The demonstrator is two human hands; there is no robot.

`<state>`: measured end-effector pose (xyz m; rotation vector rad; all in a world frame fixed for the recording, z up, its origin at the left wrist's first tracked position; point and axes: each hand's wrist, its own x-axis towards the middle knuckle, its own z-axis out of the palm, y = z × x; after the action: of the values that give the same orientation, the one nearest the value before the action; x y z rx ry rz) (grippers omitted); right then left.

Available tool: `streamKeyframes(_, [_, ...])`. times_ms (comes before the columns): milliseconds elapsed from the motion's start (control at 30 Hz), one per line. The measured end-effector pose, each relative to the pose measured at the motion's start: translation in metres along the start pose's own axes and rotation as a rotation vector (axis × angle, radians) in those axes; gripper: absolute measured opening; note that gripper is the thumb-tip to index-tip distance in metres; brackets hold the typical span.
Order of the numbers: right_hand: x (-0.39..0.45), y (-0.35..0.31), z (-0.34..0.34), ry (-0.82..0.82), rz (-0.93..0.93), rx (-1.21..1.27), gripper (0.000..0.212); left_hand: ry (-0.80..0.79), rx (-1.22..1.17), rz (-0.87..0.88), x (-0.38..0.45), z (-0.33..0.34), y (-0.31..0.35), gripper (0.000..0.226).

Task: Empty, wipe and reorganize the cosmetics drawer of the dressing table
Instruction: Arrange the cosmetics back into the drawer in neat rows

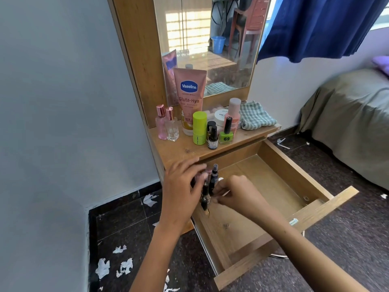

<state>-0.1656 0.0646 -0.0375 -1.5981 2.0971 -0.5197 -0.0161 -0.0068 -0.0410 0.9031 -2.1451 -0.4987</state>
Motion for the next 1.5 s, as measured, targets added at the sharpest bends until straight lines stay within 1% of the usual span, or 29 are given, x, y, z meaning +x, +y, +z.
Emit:
streamKeyframes(67, [0.000, 0.000, -0.014, 0.079, 0.001, 0.022, 0.013, 0.082, 0.029, 0.053, 0.017, 0.001, 0.006, 0.027])
streamKeyframes(133, [0.002, 0.001, -0.023, 0.200, -0.019, 0.084, 0.008, 0.131, 0.102, 0.101, 0.037, 0.003, 0.012, 0.033])
streamKeyframes(200, [0.004, 0.002, -0.028, 0.314, -0.033, 0.155, 0.004, 0.121, 0.195, 0.163, 0.054, 0.009, 0.017, 0.041])
streamKeyframes(300, [0.009, 0.004, -0.031, 0.421, -0.022, 0.225, 0.004, 0.068, 0.328, 0.262, 0.069, 0.020, 0.020, 0.046])
streamKeyframes(367, [0.010, 0.005, -0.031, 0.469, -0.031, 0.248, 0.003, 0.059, 0.363, 0.286, 0.072, 0.025, 0.019, 0.045])
streamKeyframes(433, [0.011, 0.005, -0.031, 0.523, -0.045, 0.225, 0.004, 0.088, 0.335, 0.289, 0.073, 0.026, 0.016, 0.042])
streamKeyframes(500, [0.012, 0.005, -0.030, 0.586, -0.056, 0.192, 0.010, 0.153, 0.250, 0.294, 0.071, 0.025, 0.014, 0.031])
streamKeyframes(567, [0.014, 0.002, -0.032, 0.615, -0.078, 0.185, 0.022, 0.209, 0.134, 0.316, 0.066, 0.024, 0.013, 0.015])
streamKeyframes(633, [0.017, -0.002, -0.033, 0.577, -0.132, 0.160, 0.036, 0.209, 0.017, 0.320, 0.056, 0.024, 0.014, 0.008])
streamKeyframes(667, [0.017, -0.004, -0.033, 0.546, -0.168, 0.148, 0.040, 0.204, -0.043, 0.315, 0.051, 0.024, 0.015, 0.007])
streamKeyframes(700, [0.018, -0.006, -0.032, 0.519, -0.203, 0.139, 0.039, 0.200, -0.104, 0.308, 0.046, 0.025, 0.016, 0.005])
streamKeyframes(767, [0.017, -0.008, -0.030, 0.489, -0.252, 0.114, 0.030, 0.190, -0.203, 0.294, 0.036, 0.024, 0.018, 0.005])
streamKeyframes(833, [0.014, -0.006, -0.027, 0.461, -0.267, 0.074, 0.020, 0.160, -0.263, 0.269, 0.026, 0.021, 0.018, 0.010])
streamKeyframes(867, [0.012, -0.004, -0.027, 0.434, -0.259, 0.048, 0.017, 0.133, -0.277, 0.240, 0.021, 0.019, 0.017, 0.017])
streamKeyframes(933, [0.009, 0.001, -0.025, 0.333, -0.199, -0.009, 0.016, 0.083, -0.259, 0.175, 0.013, 0.016, 0.012, 0.031])
streamKeyframes(967, [0.008, 0.004, -0.024, 0.260, -0.148, -0.027, 0.018, 0.071, -0.236, 0.149, 0.010, 0.014, 0.009, 0.034])
streamKeyframes(1067, [0.007, 0.011, -0.012, 0.057, -0.020, -0.058, 0.023, 0.079, -0.183, 0.075, 0.003, 0.008, 0.000, 0.033])
streamKeyframes(1133, [0.009, 0.013, -0.002, -0.025, 0.009, -0.096, 0.023, 0.099, -0.164, 0.028, 0.000, 0.005, -0.005, 0.032])
streamKeyframes(1200, [0.012, 0.013, 0.007, -0.067, 0.004, -0.120, 0.021, 0.109, -0.159, -0.009, -0.001, 0.003, -0.007, 0.033])
streamKeyframes(1333, [0.017, 0.014, 0.020, -0.102, -0.040, -0.171, 0.020, 0.116, -0.180, -0.046, -0.001, 0.003, -0.007, 0.043])
streamKeyframes(1500, [0.015, 0.018, 0.022, -0.116, -0.068, -0.121, 0.028, 0.142, -0.147, -0.018, 0.002, 0.006, -0.005, 0.042])
